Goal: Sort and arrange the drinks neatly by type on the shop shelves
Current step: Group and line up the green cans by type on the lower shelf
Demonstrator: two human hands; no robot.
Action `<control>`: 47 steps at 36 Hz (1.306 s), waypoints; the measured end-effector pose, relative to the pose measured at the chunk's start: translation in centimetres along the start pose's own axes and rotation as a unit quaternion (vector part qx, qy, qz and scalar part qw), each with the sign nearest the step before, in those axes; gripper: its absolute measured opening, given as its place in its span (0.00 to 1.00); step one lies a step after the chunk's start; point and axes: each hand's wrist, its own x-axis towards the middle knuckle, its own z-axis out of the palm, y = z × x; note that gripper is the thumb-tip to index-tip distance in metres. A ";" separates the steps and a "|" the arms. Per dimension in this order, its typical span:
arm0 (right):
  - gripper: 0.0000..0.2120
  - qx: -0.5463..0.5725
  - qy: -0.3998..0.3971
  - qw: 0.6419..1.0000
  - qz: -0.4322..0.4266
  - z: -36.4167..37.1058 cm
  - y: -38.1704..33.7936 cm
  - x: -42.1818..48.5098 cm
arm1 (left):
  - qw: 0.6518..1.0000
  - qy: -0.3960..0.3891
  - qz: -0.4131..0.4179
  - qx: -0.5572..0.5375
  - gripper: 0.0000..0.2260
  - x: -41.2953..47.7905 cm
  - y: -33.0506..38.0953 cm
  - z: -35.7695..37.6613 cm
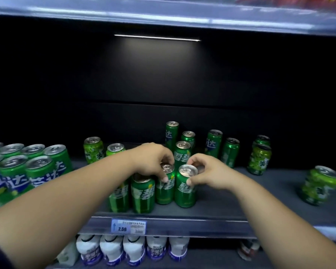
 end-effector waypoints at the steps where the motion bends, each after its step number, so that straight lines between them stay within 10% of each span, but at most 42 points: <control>1: 0.23 -0.006 -0.009 1.000 0.000 -0.1 -0.2 -0.4 | 1.000 -0.006 0.007 -0.011 0.28 -0.1 0.0 0.0; 47: 0.20 -0.103 0.045 0.993 0.028 1.2 -2.0 -3.7 | 0.997 -0.036 0.053 -0.037 0.25 -2.5 0.3 1.3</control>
